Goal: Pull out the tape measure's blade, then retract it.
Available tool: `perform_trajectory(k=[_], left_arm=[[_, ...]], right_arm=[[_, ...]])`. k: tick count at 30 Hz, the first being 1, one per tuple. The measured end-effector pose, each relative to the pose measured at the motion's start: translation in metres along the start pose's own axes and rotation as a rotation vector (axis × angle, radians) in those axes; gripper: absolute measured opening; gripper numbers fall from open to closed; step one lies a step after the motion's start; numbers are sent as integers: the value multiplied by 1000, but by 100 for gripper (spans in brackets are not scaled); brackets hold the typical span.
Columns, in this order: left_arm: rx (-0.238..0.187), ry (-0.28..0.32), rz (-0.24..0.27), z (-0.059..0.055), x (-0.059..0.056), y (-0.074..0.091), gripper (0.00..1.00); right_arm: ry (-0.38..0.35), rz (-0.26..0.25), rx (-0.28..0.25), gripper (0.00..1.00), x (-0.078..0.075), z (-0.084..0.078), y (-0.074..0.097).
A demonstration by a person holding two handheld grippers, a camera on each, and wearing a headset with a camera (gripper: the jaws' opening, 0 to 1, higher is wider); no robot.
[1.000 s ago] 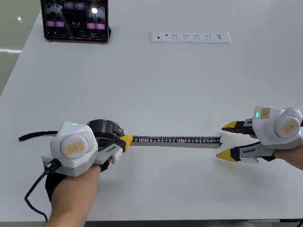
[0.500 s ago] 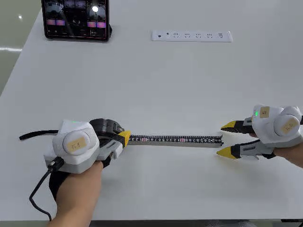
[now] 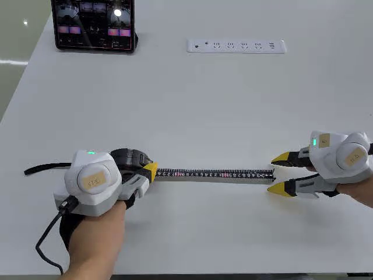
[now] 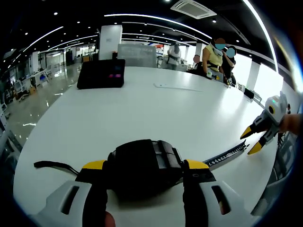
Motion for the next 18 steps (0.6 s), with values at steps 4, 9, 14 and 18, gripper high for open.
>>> perform_trajectory(k=[4,9,14,18], left_arm=[[1,0,-2,0,0,0,60],[1,-1,-3,0,0,0,60],[2,3,-5,0,1,0,60],[3,5,-5,-1,1,0,61]], right_arm=[[15,10,6,27,1,0,-1],[37,12,18,22,0,1,-3],[55,16,27,17,0,0,-4],[71,17,29,14,-1,2,-6]])
Point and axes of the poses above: the centre of the closed fingertips' face, and the gripper's own axes: y roughly backward along the fingers, x roughly to its left, z roughly out of its top, the point moved 6 cm from there along y, roughly backward along the fingers, and after that the axes turned 7 degrees about x, right-handed, at the moved point
